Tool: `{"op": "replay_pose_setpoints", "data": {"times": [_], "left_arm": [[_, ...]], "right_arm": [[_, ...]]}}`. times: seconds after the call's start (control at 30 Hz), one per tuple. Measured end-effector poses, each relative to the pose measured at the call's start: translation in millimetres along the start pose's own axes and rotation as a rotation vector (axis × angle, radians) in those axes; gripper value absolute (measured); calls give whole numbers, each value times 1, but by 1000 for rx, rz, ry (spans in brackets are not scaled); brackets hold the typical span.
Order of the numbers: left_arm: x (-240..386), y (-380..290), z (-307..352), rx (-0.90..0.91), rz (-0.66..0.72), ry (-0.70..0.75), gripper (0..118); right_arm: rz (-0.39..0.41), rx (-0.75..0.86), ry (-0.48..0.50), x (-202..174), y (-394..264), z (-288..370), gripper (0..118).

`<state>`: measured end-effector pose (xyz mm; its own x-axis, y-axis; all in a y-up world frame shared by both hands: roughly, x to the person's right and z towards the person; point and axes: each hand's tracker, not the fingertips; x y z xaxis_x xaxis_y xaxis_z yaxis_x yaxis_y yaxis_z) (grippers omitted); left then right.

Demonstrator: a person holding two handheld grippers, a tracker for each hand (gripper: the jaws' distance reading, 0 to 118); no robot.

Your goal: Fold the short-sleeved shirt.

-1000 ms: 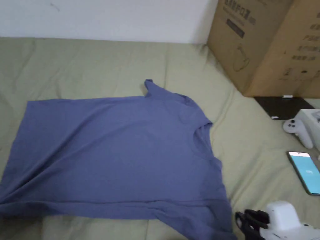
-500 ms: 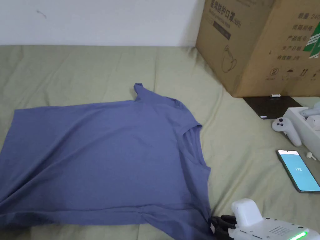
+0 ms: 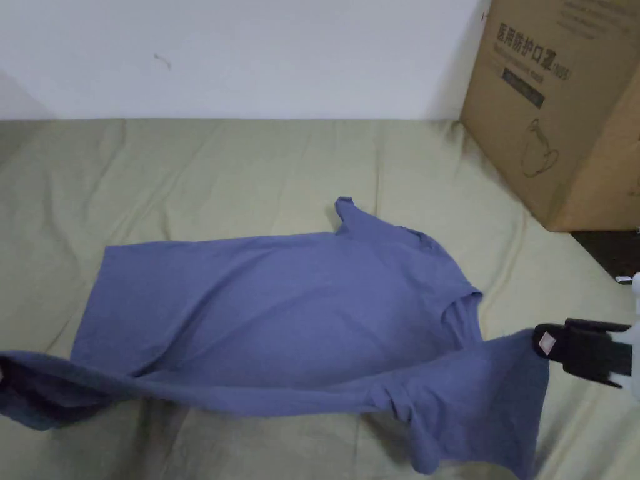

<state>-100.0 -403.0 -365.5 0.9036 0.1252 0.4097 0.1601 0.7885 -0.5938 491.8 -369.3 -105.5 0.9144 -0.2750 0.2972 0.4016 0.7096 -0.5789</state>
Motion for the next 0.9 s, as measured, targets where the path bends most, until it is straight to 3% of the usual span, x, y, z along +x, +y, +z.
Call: {"op": "replay_pose_setpoints", "data": {"times": [0.2,0.3,0.43,0.47,0.5,0.53,0.57,0.6,0.63,0.7,0.77,0.8,0.83,0.87,0.9], "left_arm": [[9,46,-85,-141,-37,40,5],[3,49,-134,-231,-66,64,5],[3,41,-170,-245,-82,94,8],[3,38,-171,-231,-71,108,17],[3,35,-169,-211,-62,139,36],[2,31,-163,-194,-34,141,73],[-1,27,-151,-172,-8,130,102],[-1,23,-136,-122,12,109,114],[3,16,-114,-67,17,93,114],[5,0,-79,-15,-7,101,113],[18,-21,-45,44,-28,89,107],[25,-32,-30,53,-55,69,92],[38,-43,-16,55,-72,63,45],[45,-52,-10,50,-89,78,6],[50,-62,-2,63,-123,134,1]], "right_arm": [[-81,-162,-84,24,61,-111,2],[-68,-220,-158,29,70,-161,2],[27,-260,-241,27,66,-208,2],[56,-266,-277,26,63,-210,2],[87,-243,-343,23,58,-210,3],[132,-154,-431,19,51,-202,18],[172,-63,-443,17,44,-189,39],[185,36,-393,29,37,-179,60],[181,113,-360,28,26,-158,75],[176,174,-328,23,4,-119,77],[185,136,-219,26,-19,-83,76],[213,139,-201,20,-35,-66,73],[261,143,-198,11,-48,-49,57],[294,143,-200,4,-59,-35,30],[319,134,-209,-2,-72,-23,4]]}}
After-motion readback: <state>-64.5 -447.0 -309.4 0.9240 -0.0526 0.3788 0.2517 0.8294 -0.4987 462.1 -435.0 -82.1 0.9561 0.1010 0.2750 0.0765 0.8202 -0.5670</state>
